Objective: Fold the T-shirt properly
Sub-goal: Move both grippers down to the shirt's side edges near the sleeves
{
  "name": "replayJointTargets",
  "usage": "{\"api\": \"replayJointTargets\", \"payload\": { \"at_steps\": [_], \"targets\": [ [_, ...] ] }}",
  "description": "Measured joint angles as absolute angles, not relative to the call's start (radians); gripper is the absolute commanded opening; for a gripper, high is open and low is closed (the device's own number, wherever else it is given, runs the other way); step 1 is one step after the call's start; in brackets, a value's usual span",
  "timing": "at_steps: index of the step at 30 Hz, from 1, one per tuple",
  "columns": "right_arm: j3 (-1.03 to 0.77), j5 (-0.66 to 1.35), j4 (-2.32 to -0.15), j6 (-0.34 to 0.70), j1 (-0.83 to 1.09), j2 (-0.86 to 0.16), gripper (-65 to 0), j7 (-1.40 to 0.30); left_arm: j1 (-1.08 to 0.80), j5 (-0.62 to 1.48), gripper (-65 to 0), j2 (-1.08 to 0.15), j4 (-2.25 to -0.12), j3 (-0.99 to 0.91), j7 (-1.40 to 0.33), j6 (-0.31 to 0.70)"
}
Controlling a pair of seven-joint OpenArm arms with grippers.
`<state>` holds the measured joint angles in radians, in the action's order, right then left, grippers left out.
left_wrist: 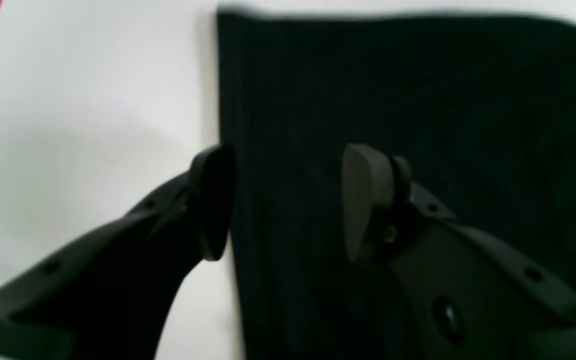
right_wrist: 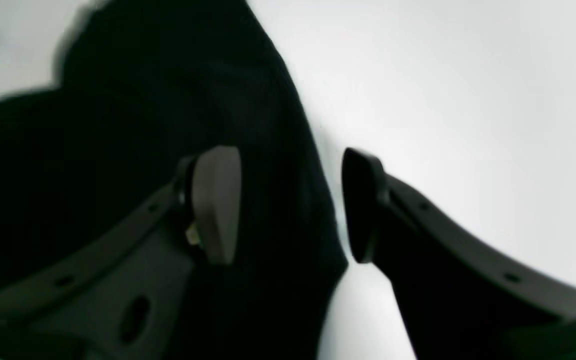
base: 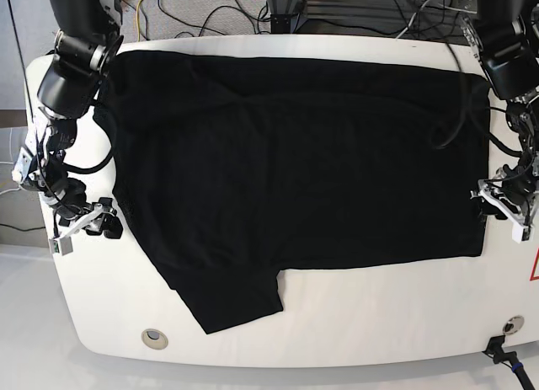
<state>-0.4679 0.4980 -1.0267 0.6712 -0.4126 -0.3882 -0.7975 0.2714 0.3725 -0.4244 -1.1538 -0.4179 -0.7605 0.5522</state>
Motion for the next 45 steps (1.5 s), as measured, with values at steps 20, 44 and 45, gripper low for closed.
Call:
{"api": "replayJointTargets", "payload": {
  "at_steps": [20, 44, 45],
  "targets": [
    [-0.427, 0.373, -0.842, 0.677, -0.465, -0.339, -32.7, -0.661, 0.292, 0.358, -31.7, -0.425, -1.134, -0.438, -0.748, 0.546],
    [-0.4, 0.312, -0.835, 0.638, -0.455, -0.338, -33.0, -0.617, 0.3, 0.355, -31.7, -0.422, -1.116, -0.439, -0.739, 0.531],
    [-0.4, 0.31, -0.834, 0.635, -0.451, -0.338, -34.8, -0.614, 0.3, 0.355, -31.8, -0.422, -1.116, -0.439, -0.739, 0.531]
  ]
}}
